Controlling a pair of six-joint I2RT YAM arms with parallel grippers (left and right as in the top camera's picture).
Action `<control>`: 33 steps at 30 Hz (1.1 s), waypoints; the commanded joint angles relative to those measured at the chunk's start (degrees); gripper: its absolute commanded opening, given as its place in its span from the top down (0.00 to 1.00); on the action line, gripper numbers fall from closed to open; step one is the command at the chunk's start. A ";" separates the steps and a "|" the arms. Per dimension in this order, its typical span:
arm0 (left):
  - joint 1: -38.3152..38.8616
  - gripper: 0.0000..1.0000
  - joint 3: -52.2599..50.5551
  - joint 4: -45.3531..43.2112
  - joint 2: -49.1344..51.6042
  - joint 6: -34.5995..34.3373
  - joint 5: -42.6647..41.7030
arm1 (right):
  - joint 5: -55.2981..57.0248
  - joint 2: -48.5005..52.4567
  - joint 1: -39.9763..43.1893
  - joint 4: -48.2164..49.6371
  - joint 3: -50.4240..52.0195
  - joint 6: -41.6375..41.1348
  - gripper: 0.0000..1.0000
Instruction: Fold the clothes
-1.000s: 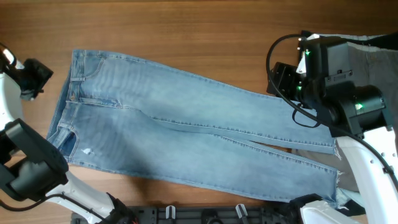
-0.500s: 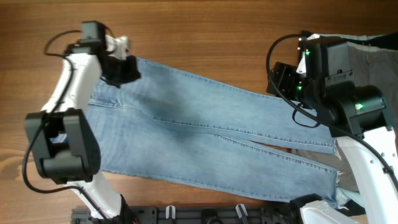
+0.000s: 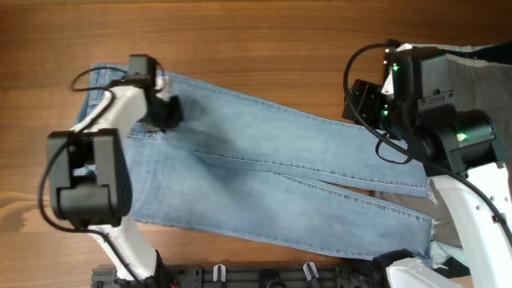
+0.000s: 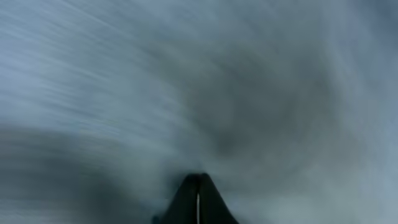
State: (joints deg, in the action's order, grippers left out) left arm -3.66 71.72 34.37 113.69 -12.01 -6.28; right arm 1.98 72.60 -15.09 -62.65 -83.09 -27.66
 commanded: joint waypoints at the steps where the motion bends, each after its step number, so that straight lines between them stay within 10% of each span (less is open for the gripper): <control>1: -16.35 0.96 -0.83 -5.66 3.02 -11.72 12.22 | 1.20 1.36 0.17 -0.83 -0.79 -0.81 0.27; 12: -37.70 0.96 0.79 -9.16 1.49 -2.54 -18.40 | 1.38 5.86 0.17 -1.51 -0.79 -0.79 0.27; 19: -30.23 0.85 0.79 -3.08 -6.67 0.33 -20.92 | 1.38 6.25 0.17 -2.78 -0.81 -0.83 0.27; 33: -6.34 0.96 -5.42 19.37 -11.54 -5.05 -6.38 | 1.40 6.27 0.17 -4.15 -0.81 -0.85 0.27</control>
State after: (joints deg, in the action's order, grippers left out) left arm -13.26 71.24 53.93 101.19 -11.64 -20.75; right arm 1.98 78.91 -15.09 -66.72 -83.09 -27.68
